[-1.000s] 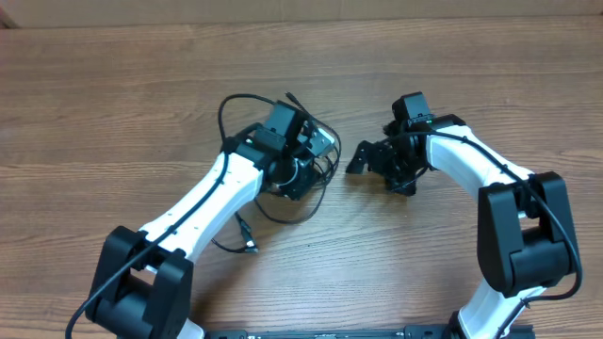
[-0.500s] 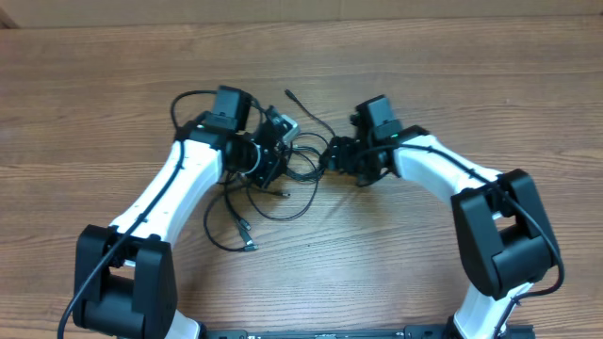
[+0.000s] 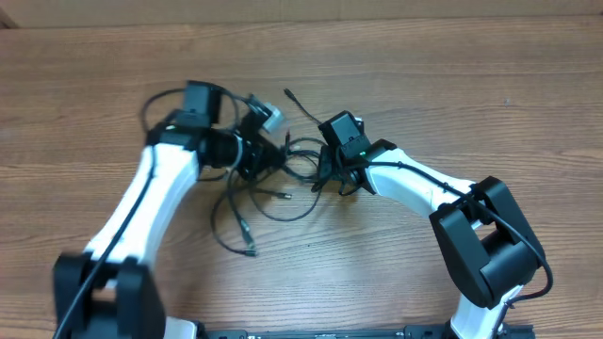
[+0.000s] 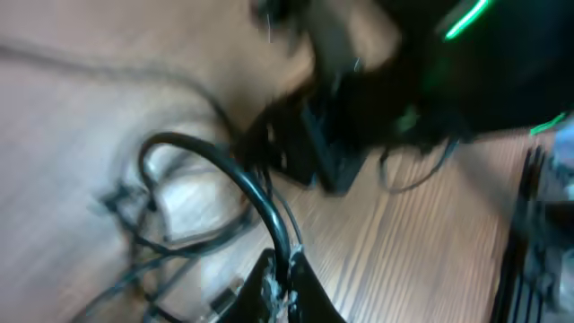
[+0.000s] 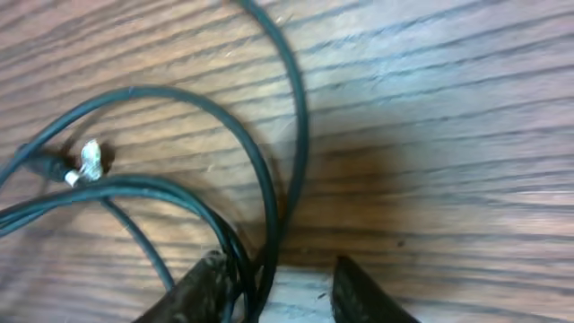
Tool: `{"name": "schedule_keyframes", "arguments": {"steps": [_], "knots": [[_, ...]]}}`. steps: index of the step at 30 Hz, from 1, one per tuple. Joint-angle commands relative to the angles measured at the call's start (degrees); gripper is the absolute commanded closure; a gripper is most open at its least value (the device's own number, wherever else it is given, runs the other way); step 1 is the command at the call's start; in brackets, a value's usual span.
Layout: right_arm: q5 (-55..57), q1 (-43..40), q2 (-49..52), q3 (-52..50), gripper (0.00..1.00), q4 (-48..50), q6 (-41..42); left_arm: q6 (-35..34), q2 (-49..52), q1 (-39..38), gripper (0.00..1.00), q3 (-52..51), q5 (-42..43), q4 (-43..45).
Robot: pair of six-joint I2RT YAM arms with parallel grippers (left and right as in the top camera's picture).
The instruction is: Untangle cables
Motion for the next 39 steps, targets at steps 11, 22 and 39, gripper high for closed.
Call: {"name": "schedule_keyframes", "arguments": {"steps": [11, 22, 39], "knots": [[3.0, -2.9, 0.5, -0.6, 0.65, 0.1, 2.0, -17.6, -30.9, 6.7, 0.96, 0.8, -1.0, 13.9], [-10.4, -9.1, 0.5, 1.8, 0.38, -7.6, -3.2, -21.7, -28.9, 6.5, 0.84, 0.8, -14.8, 1.0], [-18.8, -11.1, 0.5, 7.8, 0.16, -21.2, -16.2, -7.8, 0.5, -14.6, 0.45, 0.8, -19.5, 0.3]]}}
